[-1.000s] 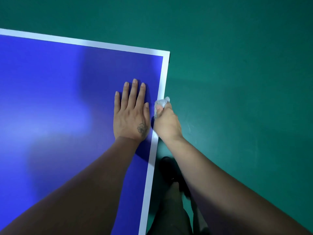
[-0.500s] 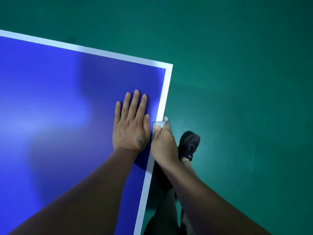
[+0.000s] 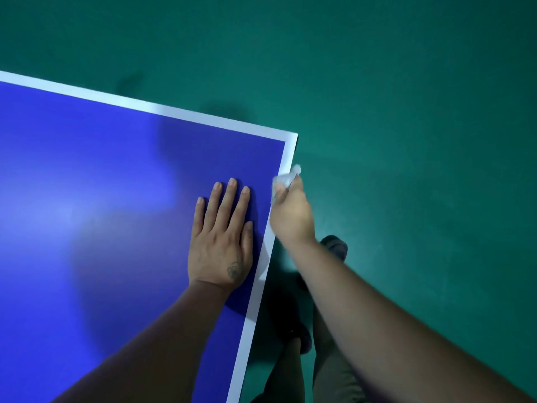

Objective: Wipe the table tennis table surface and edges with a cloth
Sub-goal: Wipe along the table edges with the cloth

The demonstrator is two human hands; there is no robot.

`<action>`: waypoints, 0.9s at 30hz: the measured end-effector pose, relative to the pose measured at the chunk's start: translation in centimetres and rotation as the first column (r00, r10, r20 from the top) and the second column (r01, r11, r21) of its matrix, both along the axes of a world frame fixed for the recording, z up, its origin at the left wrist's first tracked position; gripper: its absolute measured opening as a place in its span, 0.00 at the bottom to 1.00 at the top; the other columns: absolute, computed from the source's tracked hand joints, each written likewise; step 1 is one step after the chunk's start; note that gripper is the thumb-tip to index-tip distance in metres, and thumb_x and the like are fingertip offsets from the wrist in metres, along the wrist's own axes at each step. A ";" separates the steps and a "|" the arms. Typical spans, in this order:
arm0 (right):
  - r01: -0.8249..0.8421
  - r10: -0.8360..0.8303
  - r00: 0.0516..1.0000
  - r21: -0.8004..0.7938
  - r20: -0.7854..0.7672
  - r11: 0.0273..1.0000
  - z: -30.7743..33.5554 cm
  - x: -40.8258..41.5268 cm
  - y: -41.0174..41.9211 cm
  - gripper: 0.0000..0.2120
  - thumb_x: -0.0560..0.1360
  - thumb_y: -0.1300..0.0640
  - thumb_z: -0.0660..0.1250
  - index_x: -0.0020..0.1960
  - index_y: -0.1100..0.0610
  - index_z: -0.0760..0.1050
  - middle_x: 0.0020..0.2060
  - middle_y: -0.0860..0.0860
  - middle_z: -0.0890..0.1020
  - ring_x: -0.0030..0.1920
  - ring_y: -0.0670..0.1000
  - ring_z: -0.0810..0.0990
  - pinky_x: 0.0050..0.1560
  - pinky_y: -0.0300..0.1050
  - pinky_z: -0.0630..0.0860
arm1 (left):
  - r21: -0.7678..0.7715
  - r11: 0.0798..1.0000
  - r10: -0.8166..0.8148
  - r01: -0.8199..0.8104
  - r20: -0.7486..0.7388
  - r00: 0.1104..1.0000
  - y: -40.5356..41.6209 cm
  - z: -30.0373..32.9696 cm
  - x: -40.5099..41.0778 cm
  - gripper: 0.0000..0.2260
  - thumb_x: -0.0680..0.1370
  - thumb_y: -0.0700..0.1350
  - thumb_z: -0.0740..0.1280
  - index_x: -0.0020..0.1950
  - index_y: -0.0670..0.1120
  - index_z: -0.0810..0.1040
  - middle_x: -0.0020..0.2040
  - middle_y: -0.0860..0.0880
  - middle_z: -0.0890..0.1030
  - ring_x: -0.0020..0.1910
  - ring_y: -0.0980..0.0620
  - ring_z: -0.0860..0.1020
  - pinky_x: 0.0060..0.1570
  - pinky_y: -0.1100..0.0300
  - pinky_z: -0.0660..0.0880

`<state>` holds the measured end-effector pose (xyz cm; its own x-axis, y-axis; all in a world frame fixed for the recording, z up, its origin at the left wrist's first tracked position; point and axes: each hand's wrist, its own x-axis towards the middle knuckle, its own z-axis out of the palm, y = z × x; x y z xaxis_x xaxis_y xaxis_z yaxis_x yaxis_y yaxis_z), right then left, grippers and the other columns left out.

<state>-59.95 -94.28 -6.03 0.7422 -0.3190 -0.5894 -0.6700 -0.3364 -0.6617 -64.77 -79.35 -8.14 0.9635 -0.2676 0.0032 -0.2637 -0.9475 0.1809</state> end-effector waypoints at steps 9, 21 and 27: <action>0.140 -0.144 0.989 0.124 0.020 0.982 -0.6 -3.2 2.3 0.28 0.89 0.54 0.52 0.87 0.53 0.49 0.83 0.49 0.63 0.80 0.49 0.65 0.72 0.35 0.60 | 0.020 1.000 -0.009 0.008 0.010 1.000 0.0 0.0 -0.1 0.28 0.87 0.48 0.57 0.87 0.46 0.58 0.88 0.46 0.56 0.87 0.43 0.53 0.83 0.37 0.56; 0.274 -0.283 0.959 0.187 0.020 0.943 -1.6 7.5 -0.8 0.24 0.89 0.54 0.53 0.84 0.50 0.56 0.76 0.50 0.73 0.73 0.53 0.75 0.70 0.45 0.70 | -0.050 0.995 0.084 -0.082 0.029 0.996 -1.2 0.9 1.0 0.24 0.85 0.47 0.61 0.81 0.44 0.72 0.83 0.45 0.68 0.83 0.41 0.65 0.79 0.38 0.64; 0.220 -0.240 0.969 0.229 0.065 0.948 -1.2 9.0 -2.6 0.22 0.89 0.53 0.55 0.83 0.52 0.62 0.76 0.44 0.73 0.74 0.49 0.73 0.75 0.42 0.67 | -0.226 0.783 0.599 -0.580 0.022 0.800 -4.8 1.6 11.8 0.24 0.84 0.48 0.65 0.79 0.43 0.71 0.82 0.44 0.68 0.82 0.41 0.64 0.82 0.46 0.58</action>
<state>-50.91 -96.92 -7.24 0.7178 -0.3583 -0.5971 -0.6454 -0.0207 -0.7635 -52.92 -84.14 -6.58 0.9259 0.3682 0.0851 0.3104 -0.8695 0.3842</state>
